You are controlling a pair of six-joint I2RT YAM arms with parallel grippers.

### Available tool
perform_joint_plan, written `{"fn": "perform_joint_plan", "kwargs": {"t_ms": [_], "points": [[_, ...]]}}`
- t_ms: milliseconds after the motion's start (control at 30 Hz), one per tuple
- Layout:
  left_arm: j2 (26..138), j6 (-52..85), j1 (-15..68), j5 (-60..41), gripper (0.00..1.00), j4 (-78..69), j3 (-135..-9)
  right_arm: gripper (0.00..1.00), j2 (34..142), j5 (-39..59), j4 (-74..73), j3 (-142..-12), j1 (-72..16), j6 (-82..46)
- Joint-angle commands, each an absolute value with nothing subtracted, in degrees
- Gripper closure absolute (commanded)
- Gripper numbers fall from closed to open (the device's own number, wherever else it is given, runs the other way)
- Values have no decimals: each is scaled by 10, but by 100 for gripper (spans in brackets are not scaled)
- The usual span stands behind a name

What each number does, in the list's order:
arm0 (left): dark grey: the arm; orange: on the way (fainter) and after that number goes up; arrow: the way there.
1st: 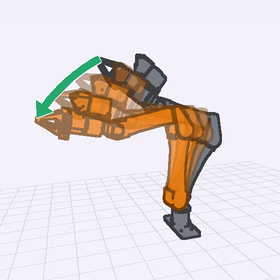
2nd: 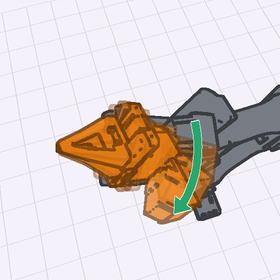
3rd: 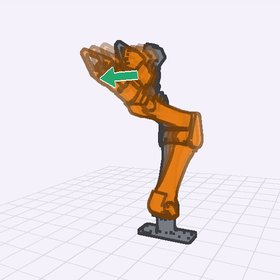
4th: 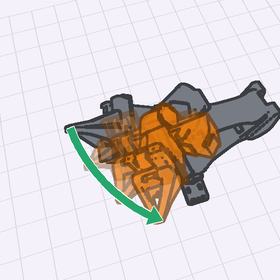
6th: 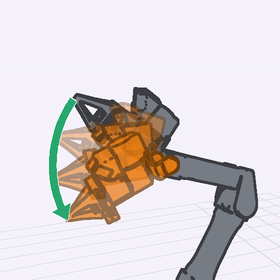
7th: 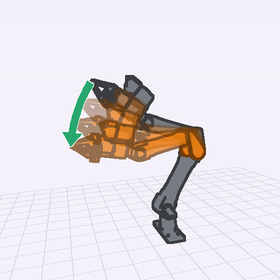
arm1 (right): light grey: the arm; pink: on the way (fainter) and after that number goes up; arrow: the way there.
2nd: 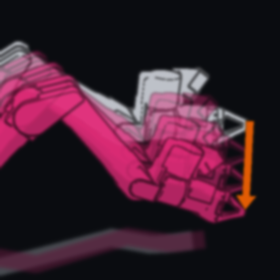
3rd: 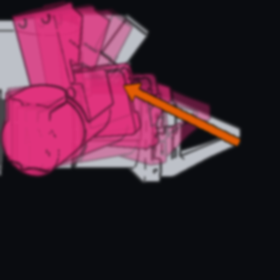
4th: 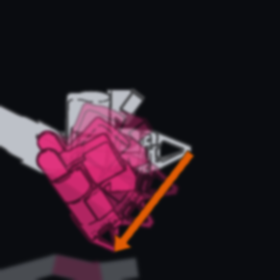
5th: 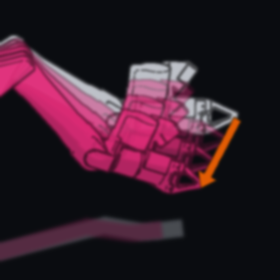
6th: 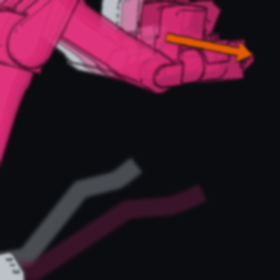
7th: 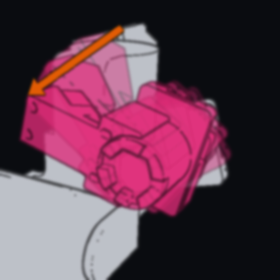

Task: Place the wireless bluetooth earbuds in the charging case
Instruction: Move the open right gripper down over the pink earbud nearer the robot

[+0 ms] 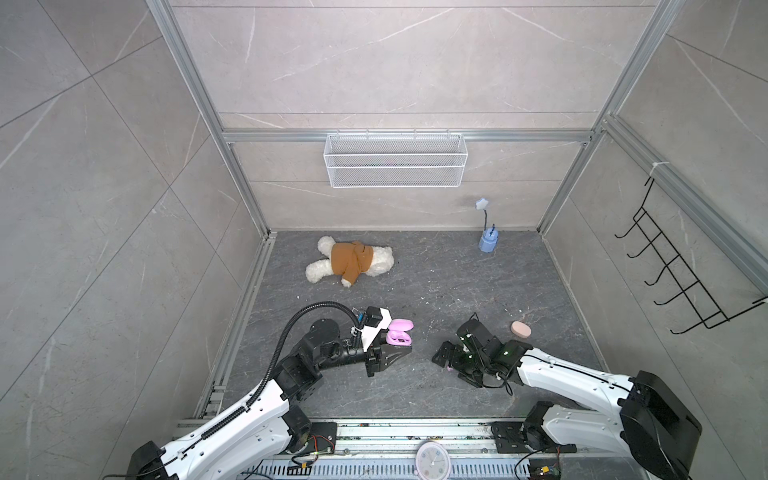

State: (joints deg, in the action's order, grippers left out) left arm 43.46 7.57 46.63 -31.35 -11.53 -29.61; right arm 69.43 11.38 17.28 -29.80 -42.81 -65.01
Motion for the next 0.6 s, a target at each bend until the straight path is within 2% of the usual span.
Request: {"fn": "perform_joint_plan", "kwargs": {"t_ms": [0,567], "points": [[426,73,468,-304,68,-119,-299,2,713,107,138,-294,-432,-661],[423,67,468,-299,68,-105,-306,1,749,93,140,-335,-431,-632]]}}
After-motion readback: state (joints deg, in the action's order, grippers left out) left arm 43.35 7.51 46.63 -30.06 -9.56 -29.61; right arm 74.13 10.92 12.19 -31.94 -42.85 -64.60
